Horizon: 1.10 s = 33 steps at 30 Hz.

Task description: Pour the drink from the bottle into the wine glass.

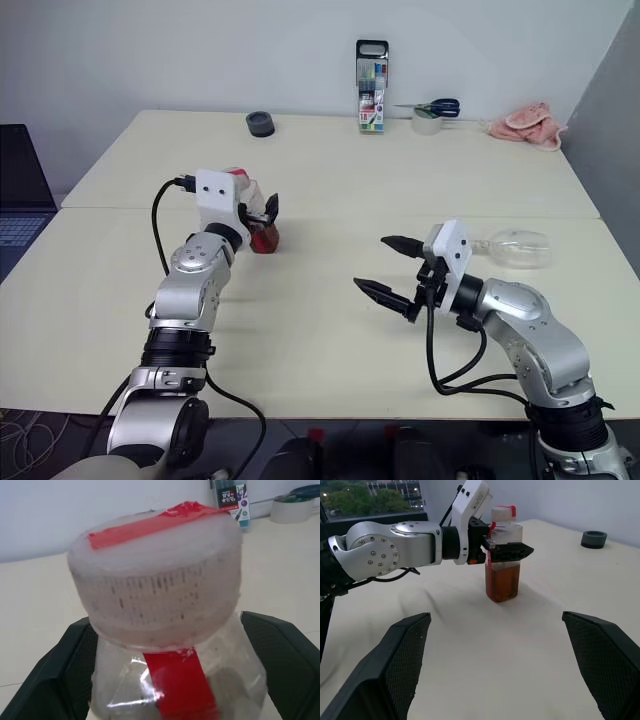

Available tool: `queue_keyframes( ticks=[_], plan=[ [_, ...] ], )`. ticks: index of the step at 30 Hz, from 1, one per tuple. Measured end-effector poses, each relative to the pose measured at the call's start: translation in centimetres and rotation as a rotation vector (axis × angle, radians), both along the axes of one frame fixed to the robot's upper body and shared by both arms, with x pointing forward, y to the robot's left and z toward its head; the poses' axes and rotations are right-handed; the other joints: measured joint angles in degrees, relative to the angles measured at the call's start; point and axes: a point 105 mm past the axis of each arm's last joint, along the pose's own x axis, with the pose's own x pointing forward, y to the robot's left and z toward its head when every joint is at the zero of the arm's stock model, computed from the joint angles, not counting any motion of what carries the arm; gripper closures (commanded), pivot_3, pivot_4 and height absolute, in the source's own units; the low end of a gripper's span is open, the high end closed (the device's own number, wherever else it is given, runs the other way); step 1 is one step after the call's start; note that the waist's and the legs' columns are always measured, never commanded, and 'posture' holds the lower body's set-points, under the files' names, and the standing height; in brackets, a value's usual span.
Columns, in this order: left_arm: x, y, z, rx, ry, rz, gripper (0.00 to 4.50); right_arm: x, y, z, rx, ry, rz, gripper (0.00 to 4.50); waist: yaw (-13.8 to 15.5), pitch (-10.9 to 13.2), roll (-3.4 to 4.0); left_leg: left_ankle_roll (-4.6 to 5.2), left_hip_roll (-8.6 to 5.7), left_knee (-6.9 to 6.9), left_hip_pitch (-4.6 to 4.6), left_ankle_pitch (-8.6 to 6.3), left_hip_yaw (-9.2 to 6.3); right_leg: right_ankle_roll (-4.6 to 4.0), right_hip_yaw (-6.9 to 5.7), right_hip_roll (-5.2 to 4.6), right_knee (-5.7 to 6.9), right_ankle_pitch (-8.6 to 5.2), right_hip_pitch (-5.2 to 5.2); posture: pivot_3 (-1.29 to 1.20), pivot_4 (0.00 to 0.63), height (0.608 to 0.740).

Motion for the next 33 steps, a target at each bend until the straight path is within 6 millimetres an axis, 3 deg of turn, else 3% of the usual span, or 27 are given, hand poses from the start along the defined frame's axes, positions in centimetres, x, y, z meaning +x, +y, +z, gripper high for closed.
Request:
queue_keyframes(
  ticks=[8, 14, 17, 19, 22, 28, 33],
  plan=[
    [-0.1, 0.1, -0.1, -0.005, -0.001, 0.01, 2.62, 0.0, 0.1, 0.2, 0.001, 0.007, 0.011, 0.0, 0.0, 0.0, 0.0, 0.0, 0.0, 0.02, -0.07, 0.0, 0.01, 0.0, 0.01, -0.01, 0.01, 0.0, -0.08, 0.0, 0.15, 0.74],
    [-0.9, 0.4, -0.3, -0.037, -0.021, 0.008, 2.74, -0.1, 0.1, 0.2, -0.001, 0.004, 0.012, 0.0, -0.2, 0.0, 0.0, -0.01, 0.02, 0.0, -0.07, 0.0, 0.05, 0.0, 0.05, 0.0, 0.03, 0.0, -0.13, 0.0, 0.15, 0.74],
    [-1.6, -0.5, -0.5, -0.074, -0.027, -0.069, 2.74, 0.0, -0.1, 0.2, -0.008, 0.002, 0.006, 0.0, 0.0, 0.0, 0.0, -0.01, -0.02, 0.04, -0.13, 0.01, 0.04, 0.0, 0.03, -0.04, 0.02, 0.0, -0.13, 0.0, 0.15, 0.74],
    [-2.0, -1.7, -0.6, -0.086, -0.028, -0.16, 2.76, 0.0, -0.3, 0.1, -0.013, 0.005, -0.005, 0.0, 0.2, 0.0, -0.01, -0.01, -0.05, 0.07, -0.19, 0.01, -0.01, 0.0, -0.02, -0.06, 0.01, 0.0, -0.13, 0.0, 0.15, 0.74],
    [-2.9, -5.4, -0.9, -0.098, 0.002, -0.418, 2.77, -0.1, -1.1, 0.2, -0.035, 0.004, -0.049, 0.0, 0.9, 0.0, -0.01, -0.02, -0.09, 0.15, -0.38, 0.01, -0.08, -0.01, -0.11, -0.08, 0.0, 0.01, -0.21, 0.0, 0.15, 0.74],
    [-6.2, -13.1, -0.8, -0.018, 0.066, -0.967, 2.78, -0.2, -0.8, 3.3, -0.006, -0.027, -0.124, 0.0, 0.8, 0.0, -0.01, -0.02, -0.03, 0.11, -0.4, 0.02, -0.07, -0.01, -0.11, 0.0, 0.01, 0.01, -0.27, 0.0, 0.15, 0.74],
    [-7.6, -15.4, -0.4, 0.052, 0.08, -1.219, 2.78, 0.4, 0.2, 4.4, -0.001, -0.024, -0.203, 0.0, -0.3, 0.0, 0.01, 0.01, 0.01, 0.07, -0.36, 0.01, -0.05, -0.02, -0.08, 0.05, 0.04, 0.01, -0.28, 0.0, 0.15, 0.74]
  ],
)
